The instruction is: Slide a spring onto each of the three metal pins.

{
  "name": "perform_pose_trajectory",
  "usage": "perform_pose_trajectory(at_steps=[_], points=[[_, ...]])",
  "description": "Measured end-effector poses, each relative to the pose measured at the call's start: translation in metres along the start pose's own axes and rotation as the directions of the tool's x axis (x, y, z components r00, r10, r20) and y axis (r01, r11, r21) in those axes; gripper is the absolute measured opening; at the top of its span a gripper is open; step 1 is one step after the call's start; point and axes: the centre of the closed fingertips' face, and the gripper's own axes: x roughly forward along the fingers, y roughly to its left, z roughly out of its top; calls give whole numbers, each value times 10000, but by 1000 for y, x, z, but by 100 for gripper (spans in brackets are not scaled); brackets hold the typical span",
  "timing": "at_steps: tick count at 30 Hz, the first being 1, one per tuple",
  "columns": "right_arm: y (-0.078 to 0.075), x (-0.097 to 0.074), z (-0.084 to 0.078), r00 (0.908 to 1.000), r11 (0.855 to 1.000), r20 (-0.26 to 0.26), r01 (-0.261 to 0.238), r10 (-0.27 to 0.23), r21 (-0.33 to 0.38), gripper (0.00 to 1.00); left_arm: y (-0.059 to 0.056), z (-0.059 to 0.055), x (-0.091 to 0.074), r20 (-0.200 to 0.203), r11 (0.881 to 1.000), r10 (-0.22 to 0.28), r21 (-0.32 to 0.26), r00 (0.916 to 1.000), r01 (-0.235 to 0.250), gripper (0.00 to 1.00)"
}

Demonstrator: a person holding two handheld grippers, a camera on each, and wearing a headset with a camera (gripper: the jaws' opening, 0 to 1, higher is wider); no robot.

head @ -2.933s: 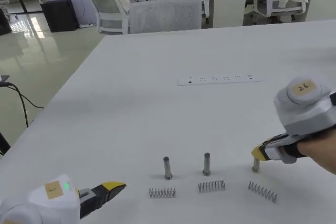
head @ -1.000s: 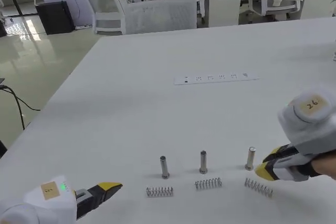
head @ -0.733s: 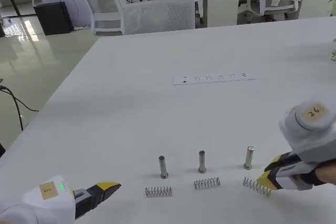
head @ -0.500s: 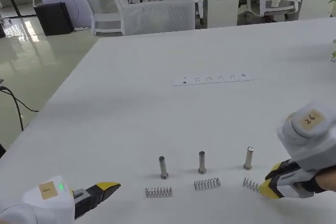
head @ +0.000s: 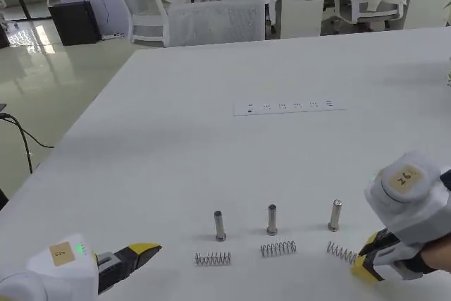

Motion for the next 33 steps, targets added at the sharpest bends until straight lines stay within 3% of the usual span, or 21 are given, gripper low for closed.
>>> perform_pose_trajectory(at_steps=[9, 12, 17, 33], points=[[1, 0, 0, 10000, 9990, -61, 47, -50, -435, 8, 0, 2, -1, 76, 10000, -9, 12, 10000, 9, 74], [-2, -1, -2, 9994, 9983, -197, 272, -282, -513, 8, -1, 3, -1, 84, 10000, -46, 50, 10000, 46, 74], [-1, -4, 1, 9998, 9995, -9, 200, -200, -231, 8, -3, 4, -2, 74, 9998, -126, 128, 9999, 126, 74], [13, -13, 16, 9995, 9995, 288, -135, 143, -280, 8, -20, 12, 2, -178, 9934, -959, 610, 9952, 969, 70]])
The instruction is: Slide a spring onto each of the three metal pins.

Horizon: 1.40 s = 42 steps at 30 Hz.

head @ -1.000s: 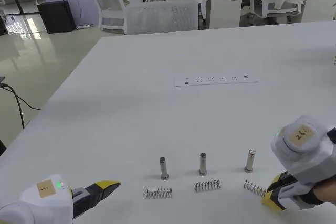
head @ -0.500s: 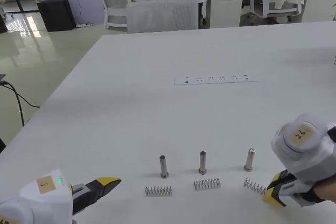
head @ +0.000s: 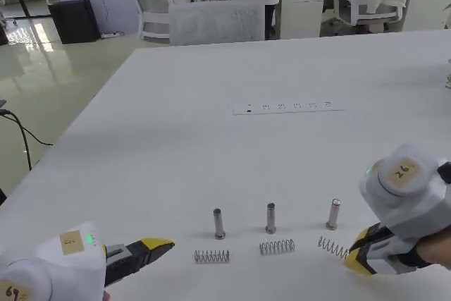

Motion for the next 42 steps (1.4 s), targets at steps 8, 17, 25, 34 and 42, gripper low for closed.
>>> perform_pose_trajectory(at_steps=[8, 17, 25, 34, 42], points=[[8, -4, 4, 9998, 9999, 77, -155, 155, -24, 8, -9, 8, 7, -97, 9980, -527, 332, 9986, 530, 67], [17, -8, 11, 9993, 9994, 200, -319, 322, -143, 8, -18, 16, 17, -204, 9920, -1079, 629, 9940, 1090, 64], [24, -9, 17, 9989, 9982, 151, -439, 445, -398, 8, -22, 27, 28, -249, 9836, -1479, 1005, 9887, 1496, 62], [33, -12, 27, 9981, 9957, 181, -566, 581, -731, 8, -25, 45, 36, -207, 9742, -1806, 1336, 9833, 1817, 60], [41, -16, 36, 9973, 9922, 247, -661, 691, -1053, 8, -31, 59, 46, -171, 9646, -2048, 1664, 9787, 2048, 58]])
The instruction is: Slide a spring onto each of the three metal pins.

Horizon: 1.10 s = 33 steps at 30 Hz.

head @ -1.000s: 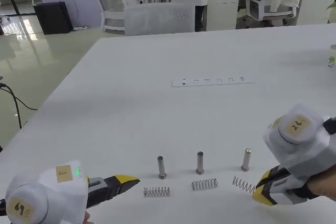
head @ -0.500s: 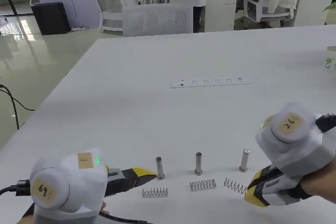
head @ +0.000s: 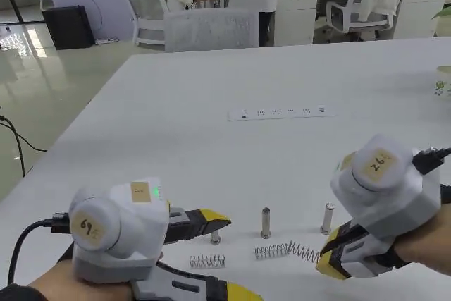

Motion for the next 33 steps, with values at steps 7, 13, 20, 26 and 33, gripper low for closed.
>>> perform_pose_trajectory(at_steps=[7, 13, 20, 26, 33], points=[[5, -1, 3, 10000, 9996, -36, -69, 68, -271, 8, -3, 6, 12, 109, 9999, -121, -27, 9999, 121, 56], [10, -2, 4, 9997, 9988, -88, -245, 241, -423, 8, -6, 5, 22, 123, 9997, -242, -61, 9996, 243, 52], [19, -2, 5, 9984, 9964, -226, -538, 524, -650, 8, -14, -2, 27, 86, 9988, -471, 151, 9989, 469, 42], [27, -2, 7, 9964, 9932, -353, -794, 767, -853, 8, -18, -6, 29, 11, 9975, -623, 334, 9981, 623, 37], [38, -1, 7, 9917, 9846, -509, -1235, 1180, -1235, 8, -22, -9, 32, -38, 9944, -822, 668, 9966, 823, 30]])
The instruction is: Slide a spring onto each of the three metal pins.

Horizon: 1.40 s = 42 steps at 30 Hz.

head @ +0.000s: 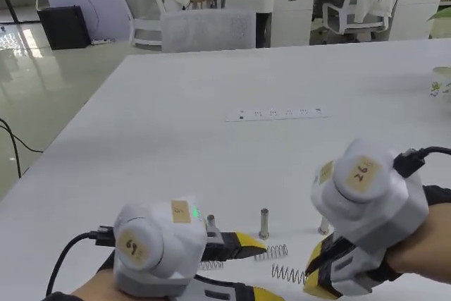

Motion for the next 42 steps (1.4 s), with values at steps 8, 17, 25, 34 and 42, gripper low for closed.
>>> perform_pose_trajectory(at_steps=[8, 17, 25, 34, 42], points=[[9, 2, 0, 9993, 9988, -151, -359, 354, -330, 8, -8, -5, 4, -200, 9983, -337, 477, 9992, 346, 23], [16, 4, -1, 9976, 9959, -275, -650, 633, -634, 8, -17, -10, 7, -445, 9916, -678, 1070, 9967, 722, 11], [19, 3, 1, 9974, 9951, -230, -695, 681, -708, 8, -18, -13, 7, -577, 9880, -702, 1335, 9959, 774, 5], [18, -7, 14, 9972, 9964, 363, -635, 656, -564, 8, -14, -16, 7, -629, 9892, -597, 1298, 9962, 675, 3], [19, -12, 27, 9939, 9967, 922, -558, 610, -584, 7, -14, -18, 7, -697, 9896, -602, 1261, 9957, 687, 3]])
